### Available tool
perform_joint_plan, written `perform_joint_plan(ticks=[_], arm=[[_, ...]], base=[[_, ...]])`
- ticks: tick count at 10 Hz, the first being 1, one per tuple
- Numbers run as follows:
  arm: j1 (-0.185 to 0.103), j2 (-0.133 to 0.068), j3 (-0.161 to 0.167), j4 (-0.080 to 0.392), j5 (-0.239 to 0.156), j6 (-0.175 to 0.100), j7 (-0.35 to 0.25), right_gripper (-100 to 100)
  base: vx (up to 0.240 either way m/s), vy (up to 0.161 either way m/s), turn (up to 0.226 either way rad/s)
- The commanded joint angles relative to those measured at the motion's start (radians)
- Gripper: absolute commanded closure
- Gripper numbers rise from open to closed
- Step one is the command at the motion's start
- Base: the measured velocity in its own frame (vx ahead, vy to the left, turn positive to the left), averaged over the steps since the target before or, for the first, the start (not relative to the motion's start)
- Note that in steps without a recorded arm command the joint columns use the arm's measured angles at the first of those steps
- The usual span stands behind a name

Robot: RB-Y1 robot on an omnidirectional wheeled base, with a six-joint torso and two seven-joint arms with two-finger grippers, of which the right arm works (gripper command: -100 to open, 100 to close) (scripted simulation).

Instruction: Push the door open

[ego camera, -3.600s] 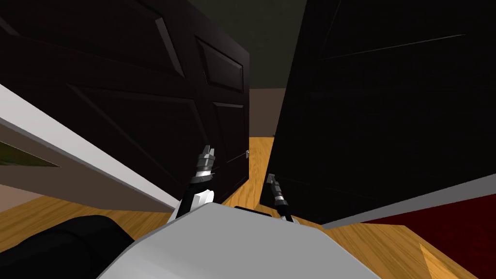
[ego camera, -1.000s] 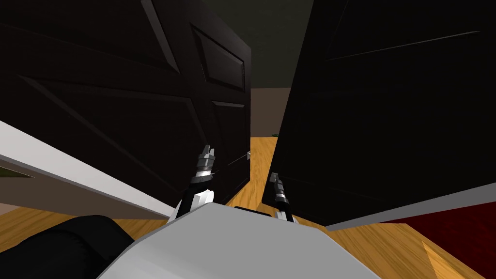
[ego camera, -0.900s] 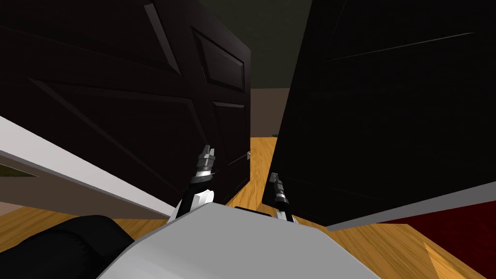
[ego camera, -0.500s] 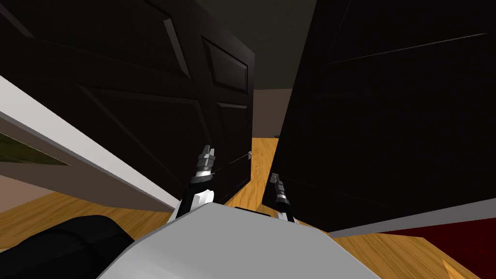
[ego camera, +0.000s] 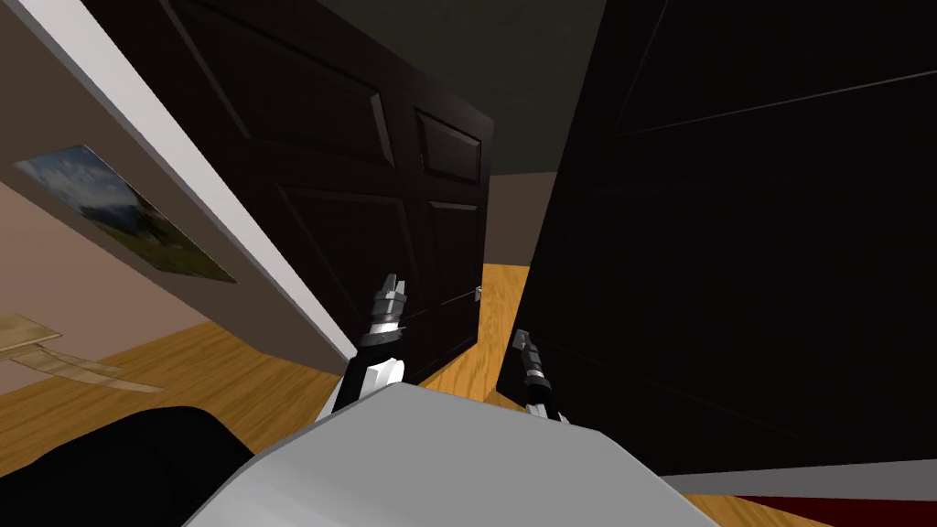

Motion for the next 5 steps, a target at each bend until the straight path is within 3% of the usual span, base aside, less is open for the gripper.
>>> perform_joint_plan(ticks=[1, 5], arm=[[0.024, -0.006, -0.006, -0.007, -0.001, 0.031, -0.008, 100], [0.03, -0.018, -0.011, 0.002, 0.0, 0.054, -0.043, 100]], base=[[-0.011, -0.028, 0.016], [-0.007, -0.018, 0.084]])
